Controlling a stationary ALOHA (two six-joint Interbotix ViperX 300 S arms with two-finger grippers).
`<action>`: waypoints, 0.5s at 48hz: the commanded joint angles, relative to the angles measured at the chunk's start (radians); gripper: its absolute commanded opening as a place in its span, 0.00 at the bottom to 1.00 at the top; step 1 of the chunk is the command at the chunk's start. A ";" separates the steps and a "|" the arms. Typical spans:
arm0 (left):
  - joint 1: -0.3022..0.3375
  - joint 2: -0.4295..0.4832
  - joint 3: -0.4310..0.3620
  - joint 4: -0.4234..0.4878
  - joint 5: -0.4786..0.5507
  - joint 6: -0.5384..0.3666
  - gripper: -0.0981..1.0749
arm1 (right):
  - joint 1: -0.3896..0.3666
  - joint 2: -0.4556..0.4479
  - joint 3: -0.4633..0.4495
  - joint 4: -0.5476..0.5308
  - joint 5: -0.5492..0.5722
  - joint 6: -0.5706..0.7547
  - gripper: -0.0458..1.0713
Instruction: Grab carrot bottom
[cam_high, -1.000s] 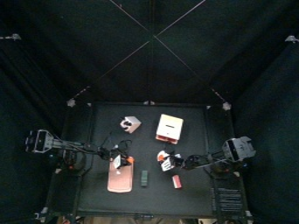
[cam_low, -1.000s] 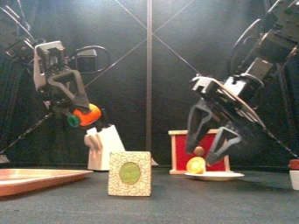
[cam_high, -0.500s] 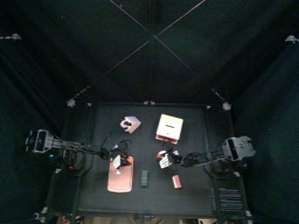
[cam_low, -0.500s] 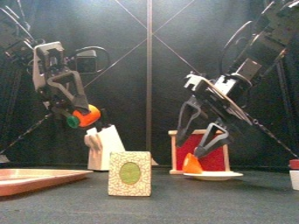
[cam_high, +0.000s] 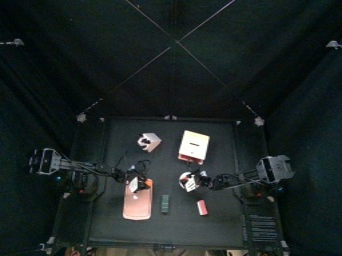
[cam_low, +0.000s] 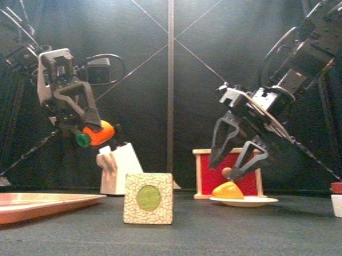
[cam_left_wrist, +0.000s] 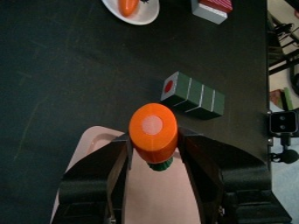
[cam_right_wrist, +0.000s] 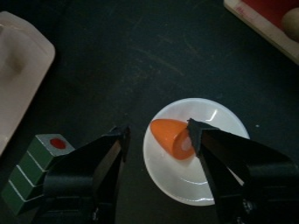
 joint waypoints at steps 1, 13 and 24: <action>0.003 -0.002 -0.009 -0.002 0.000 -0.002 0.73 | -0.005 -0.032 -0.009 0.034 -0.003 -0.002 0.84; 0.006 -0.003 -0.005 -0.009 0.005 -0.002 0.73 | 0.025 -0.046 -0.035 0.112 -0.002 -0.006 0.84; 0.006 -0.003 -0.005 -0.011 0.005 -0.002 0.73 | 0.080 -0.034 -0.081 0.077 0.038 -0.005 0.84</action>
